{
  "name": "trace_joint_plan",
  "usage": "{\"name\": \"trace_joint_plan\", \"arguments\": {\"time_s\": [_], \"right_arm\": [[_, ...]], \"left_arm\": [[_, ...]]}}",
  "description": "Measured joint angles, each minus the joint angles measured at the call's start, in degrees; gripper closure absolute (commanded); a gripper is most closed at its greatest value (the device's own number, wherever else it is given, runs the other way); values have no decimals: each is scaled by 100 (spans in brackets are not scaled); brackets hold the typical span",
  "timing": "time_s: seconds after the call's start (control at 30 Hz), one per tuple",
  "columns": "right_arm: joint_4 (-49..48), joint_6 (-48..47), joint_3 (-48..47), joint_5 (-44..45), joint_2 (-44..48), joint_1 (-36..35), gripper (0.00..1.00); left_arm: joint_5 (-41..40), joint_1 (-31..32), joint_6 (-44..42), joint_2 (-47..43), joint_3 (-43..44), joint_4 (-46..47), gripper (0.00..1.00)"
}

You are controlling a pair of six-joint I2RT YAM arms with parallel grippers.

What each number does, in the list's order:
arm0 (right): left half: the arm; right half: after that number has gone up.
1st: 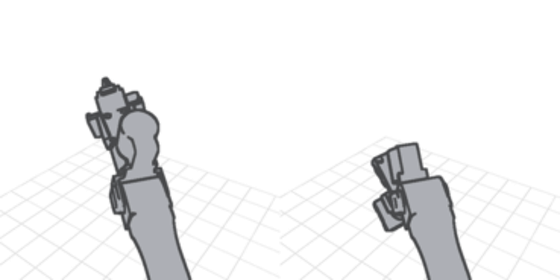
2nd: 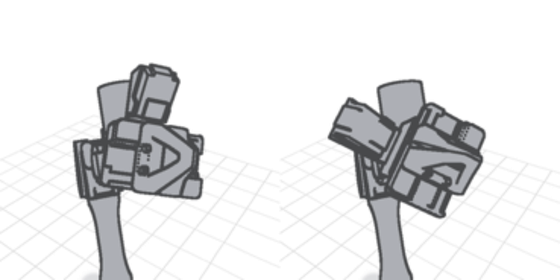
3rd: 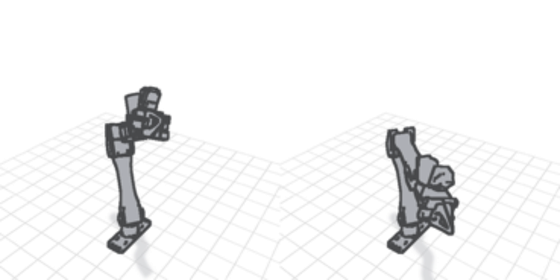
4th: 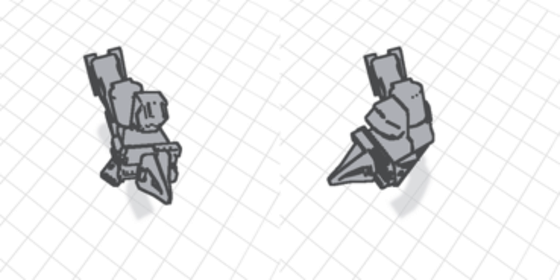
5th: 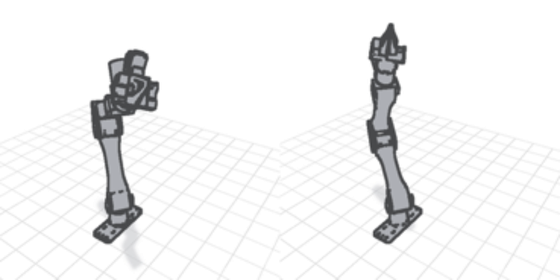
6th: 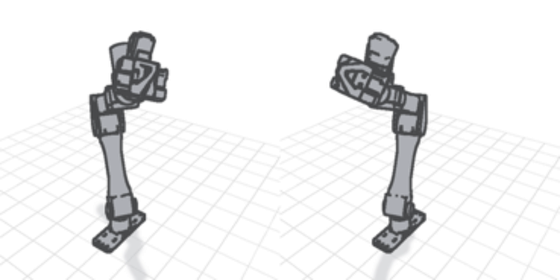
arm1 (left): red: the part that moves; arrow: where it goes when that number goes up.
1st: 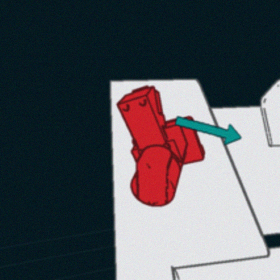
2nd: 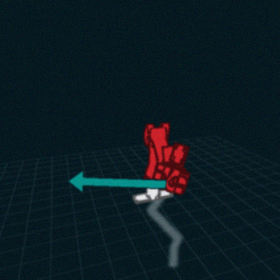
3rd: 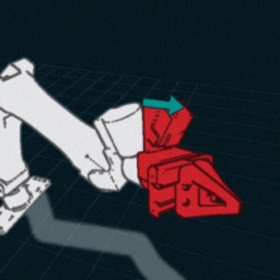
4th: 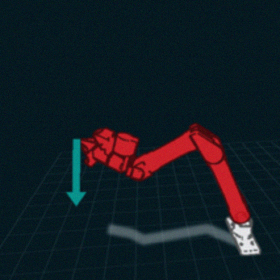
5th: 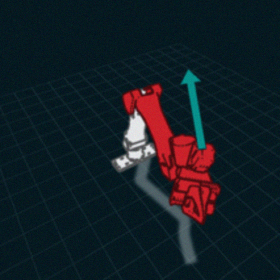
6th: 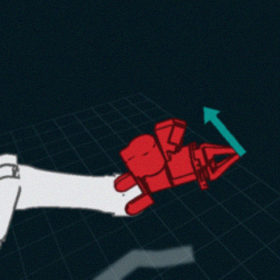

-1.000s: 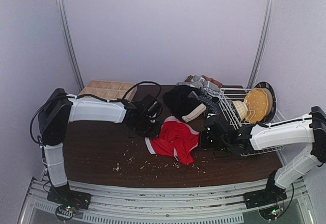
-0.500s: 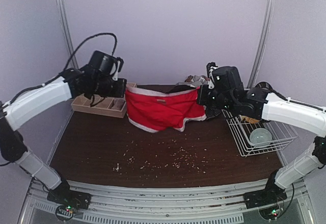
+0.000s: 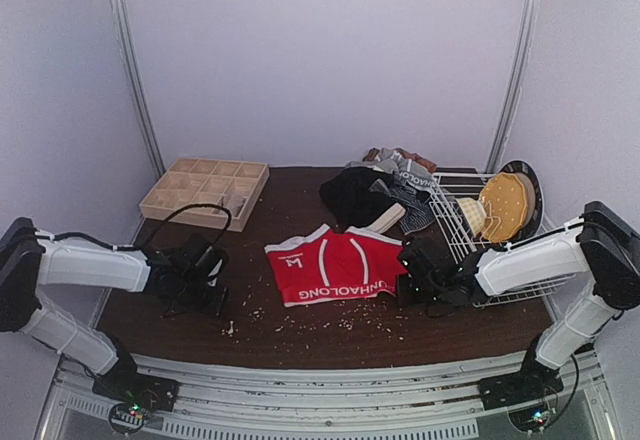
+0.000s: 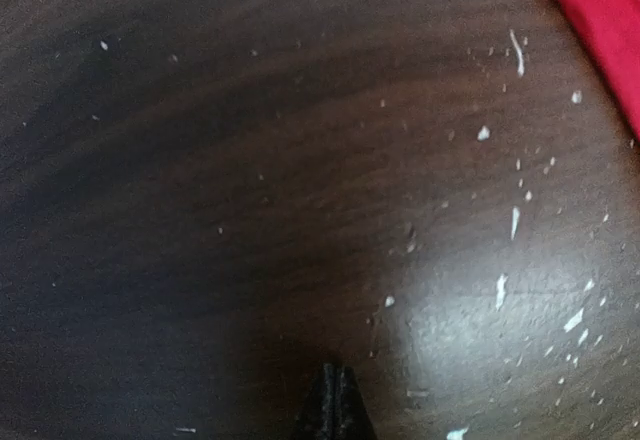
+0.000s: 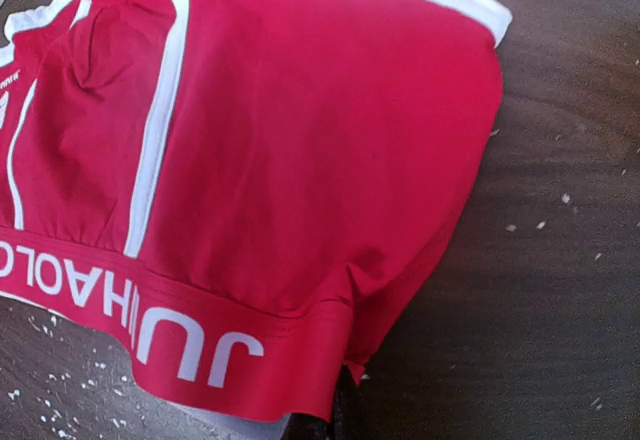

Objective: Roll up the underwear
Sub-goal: Flatten out the underwear at the center of the board.

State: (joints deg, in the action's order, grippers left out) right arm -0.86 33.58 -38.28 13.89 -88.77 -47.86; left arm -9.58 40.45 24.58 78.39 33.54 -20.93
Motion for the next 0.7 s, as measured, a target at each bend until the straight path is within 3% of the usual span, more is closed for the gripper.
{"name": "trace_joint_plan", "arguments": {"time_s": [0.2, 0.37, 0.47, 0.53, 0.7], "right_arm": [[-505, 313, 114, 2, -208, -612, 100], [-581, 551, 116, 127, -284, -907, 98], [-354, 688, 157, 293, -136, -1054, 55], [35, 713, 223, 402, 201, -1241, 38], [1034, 450, 146, 525, 1513, -1698, 30]], "left_arm": [[107, 192, 341, -114, -170, 527, 100], [-15, 774, 643, -33, -170, 581, 100], [-186, 1086, 820, -63, -92, 367, 97], [-289, 1202, 905, -210, 2, 155, 95], [-387, 1224, 916, -680, 487, -125, 99]]}}
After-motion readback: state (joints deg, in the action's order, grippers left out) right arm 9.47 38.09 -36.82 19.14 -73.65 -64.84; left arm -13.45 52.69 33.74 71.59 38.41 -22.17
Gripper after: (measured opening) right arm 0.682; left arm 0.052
